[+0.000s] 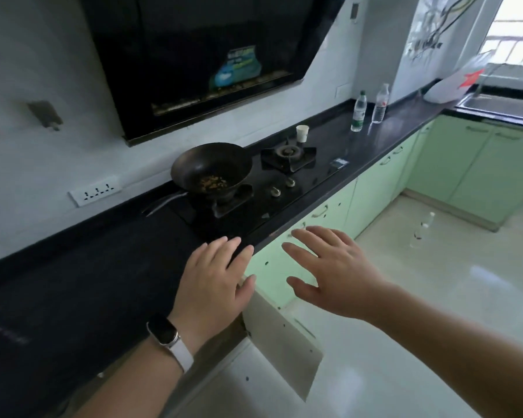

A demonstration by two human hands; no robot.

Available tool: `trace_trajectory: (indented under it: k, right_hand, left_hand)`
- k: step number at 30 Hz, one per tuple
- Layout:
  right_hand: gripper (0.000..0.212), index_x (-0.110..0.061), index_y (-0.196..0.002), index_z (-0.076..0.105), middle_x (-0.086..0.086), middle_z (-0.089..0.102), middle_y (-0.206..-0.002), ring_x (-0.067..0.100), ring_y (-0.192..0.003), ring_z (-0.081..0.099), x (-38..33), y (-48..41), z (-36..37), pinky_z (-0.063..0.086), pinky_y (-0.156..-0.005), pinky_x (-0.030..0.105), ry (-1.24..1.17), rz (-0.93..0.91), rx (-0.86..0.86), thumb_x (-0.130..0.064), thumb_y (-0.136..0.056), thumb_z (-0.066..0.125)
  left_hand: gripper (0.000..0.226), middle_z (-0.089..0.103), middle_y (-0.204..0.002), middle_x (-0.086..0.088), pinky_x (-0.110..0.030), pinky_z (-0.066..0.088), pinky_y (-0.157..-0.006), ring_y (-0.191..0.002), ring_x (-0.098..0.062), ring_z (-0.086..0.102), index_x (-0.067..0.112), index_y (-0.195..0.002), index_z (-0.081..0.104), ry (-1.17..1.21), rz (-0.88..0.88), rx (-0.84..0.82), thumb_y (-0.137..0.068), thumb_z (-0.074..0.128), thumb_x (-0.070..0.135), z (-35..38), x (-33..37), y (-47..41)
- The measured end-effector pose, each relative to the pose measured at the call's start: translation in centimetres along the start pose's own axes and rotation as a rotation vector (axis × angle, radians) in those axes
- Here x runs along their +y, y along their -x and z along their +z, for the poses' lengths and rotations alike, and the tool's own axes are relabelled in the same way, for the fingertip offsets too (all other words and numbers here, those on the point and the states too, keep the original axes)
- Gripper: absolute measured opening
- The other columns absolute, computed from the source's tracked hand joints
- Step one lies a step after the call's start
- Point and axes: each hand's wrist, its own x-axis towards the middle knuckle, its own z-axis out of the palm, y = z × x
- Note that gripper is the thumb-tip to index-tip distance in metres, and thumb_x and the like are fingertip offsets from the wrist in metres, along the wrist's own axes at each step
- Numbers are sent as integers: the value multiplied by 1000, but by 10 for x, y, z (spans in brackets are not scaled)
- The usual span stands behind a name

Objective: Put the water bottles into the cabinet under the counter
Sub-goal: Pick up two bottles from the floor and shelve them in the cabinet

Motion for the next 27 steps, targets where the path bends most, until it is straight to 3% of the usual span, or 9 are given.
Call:
trace_trajectory:
  k: [14, 27]
  right_hand:
    - [51, -22, -128, 62, 6, 61, -130, 32, -119, 56, 268, 125, -7, 44, -98, 43, 58, 244, 76, -54, -90, 51]
    - [54, -21, -126, 64, 6, 63, -128, 31, -118, 56, 385, 223, -28, 43, -98, 42, 81, 571, 136, -56, -90, 43]
  left_hand:
    - [47, 64, -128, -12, -52, 49, -97, -120, -34, 58, 13, -128, 64, 106, 246, 76, -92, 53, 41, 99, 225, -211]
    - [44, 65, -124, -11, -50, 47, -95, -115, -33, 60, 14, -126, 61, 186, 511, 131, -91, 56, 39, 139, 354, -325]
